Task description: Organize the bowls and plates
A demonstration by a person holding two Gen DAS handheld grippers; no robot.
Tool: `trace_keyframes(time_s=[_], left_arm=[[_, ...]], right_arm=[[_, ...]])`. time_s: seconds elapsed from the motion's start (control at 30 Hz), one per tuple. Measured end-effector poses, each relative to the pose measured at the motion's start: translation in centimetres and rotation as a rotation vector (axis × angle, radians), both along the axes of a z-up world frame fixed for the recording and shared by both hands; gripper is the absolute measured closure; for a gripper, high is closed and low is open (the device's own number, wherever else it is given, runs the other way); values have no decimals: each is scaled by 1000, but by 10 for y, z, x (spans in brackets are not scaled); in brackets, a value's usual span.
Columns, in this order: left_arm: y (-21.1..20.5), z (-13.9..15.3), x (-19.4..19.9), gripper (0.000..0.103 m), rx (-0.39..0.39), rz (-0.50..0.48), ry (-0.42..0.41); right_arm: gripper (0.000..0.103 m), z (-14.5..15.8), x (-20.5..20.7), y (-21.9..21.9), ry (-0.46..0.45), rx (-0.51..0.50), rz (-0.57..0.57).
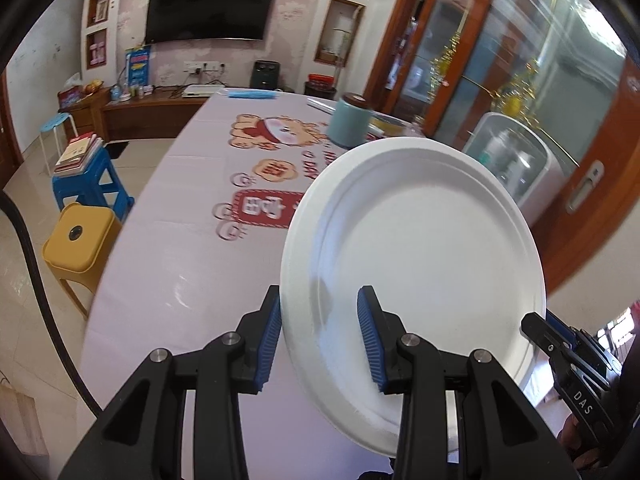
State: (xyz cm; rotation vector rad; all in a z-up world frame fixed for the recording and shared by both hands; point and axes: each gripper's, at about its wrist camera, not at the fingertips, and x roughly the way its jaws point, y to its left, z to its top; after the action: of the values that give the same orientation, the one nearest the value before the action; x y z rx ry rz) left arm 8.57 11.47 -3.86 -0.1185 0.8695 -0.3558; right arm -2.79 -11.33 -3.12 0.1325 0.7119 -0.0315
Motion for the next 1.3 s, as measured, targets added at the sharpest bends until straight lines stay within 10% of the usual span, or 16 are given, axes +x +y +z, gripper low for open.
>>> trace_keyframes(time_s=[0.67,1.3], left_arm=[[-93,-46,-96,67,77,-85,146],[-136,-143,-102,67,208,-116,338]], right_arm=[[74,-43,-97,-71,214,5,-65],[74,-131,-111,-100,461,73,-100]])
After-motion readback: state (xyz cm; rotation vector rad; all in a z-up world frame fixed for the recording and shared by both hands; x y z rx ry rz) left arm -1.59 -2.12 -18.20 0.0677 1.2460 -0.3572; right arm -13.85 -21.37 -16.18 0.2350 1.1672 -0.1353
